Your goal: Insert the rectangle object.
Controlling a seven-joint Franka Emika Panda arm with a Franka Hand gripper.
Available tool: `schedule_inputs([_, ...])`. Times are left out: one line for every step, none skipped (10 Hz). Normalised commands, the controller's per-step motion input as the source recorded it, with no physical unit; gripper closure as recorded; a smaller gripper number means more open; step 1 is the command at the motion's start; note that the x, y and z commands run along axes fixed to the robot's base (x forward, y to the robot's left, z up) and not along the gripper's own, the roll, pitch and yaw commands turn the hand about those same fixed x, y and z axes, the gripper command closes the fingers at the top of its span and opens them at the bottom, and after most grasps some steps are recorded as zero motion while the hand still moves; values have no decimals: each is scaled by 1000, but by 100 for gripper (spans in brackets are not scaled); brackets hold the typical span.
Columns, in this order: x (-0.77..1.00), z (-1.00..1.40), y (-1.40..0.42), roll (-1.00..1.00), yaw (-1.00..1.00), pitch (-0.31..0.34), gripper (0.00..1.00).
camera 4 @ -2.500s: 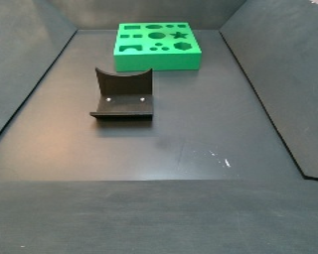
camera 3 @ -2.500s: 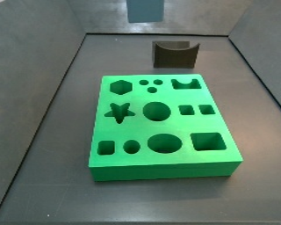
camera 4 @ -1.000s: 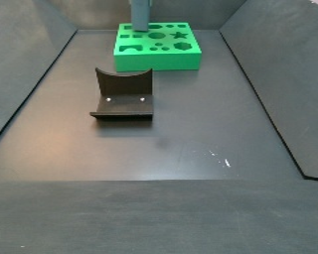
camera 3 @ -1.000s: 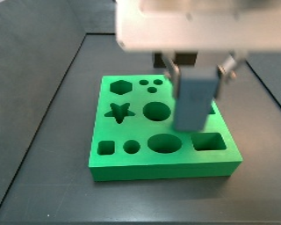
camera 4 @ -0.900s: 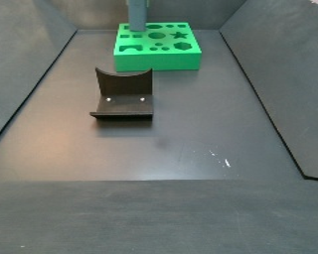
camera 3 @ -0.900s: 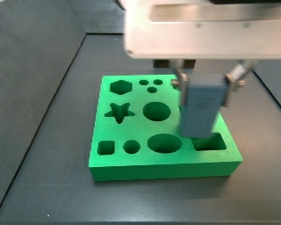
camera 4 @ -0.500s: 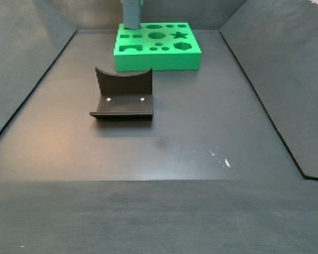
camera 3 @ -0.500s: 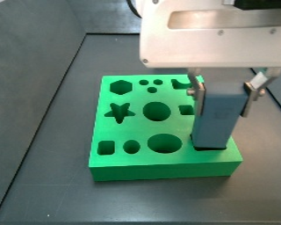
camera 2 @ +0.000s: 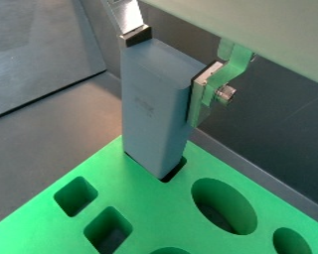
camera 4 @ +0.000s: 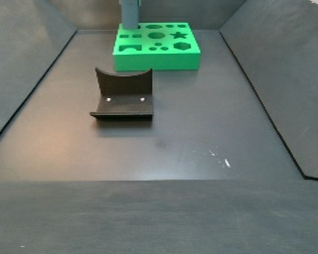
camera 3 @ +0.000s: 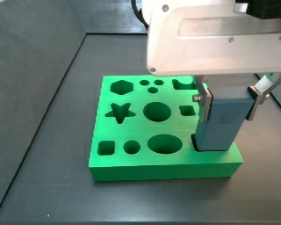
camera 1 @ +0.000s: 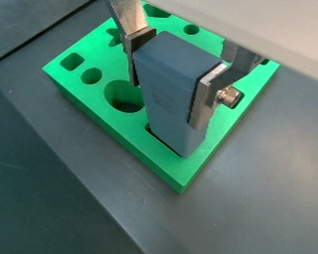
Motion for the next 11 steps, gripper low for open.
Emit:
schedule_inputs([-309, -314, 83, 99, 83, 27, 100])
schedule_inputs([-369, -311, 29, 46, 0, 11, 100])
schedule_inputs([-229, -323, 14, 0, 0, 10, 100])
schedule_inputs([46, -380, 37, -56, 0, 53, 100])
schedule_inputs([103, -400, 0, 0, 0, 79, 100])
schedule_inputs([251, -377, 0, 0, 0, 117, 100])
schedule_inputs([403, -289, 0, 0, -23, 166, 100])
schedule_inputs([369, -306, 0, 0, -23, 141, 100])
schedule_inputs([129, -237, 0, 0, 0, 0, 100])
schedule_inputs([0, 0, 46, -56, 0, 0, 100])
schedule_inputs([0, 0, 0, 0, 0, 0, 100])
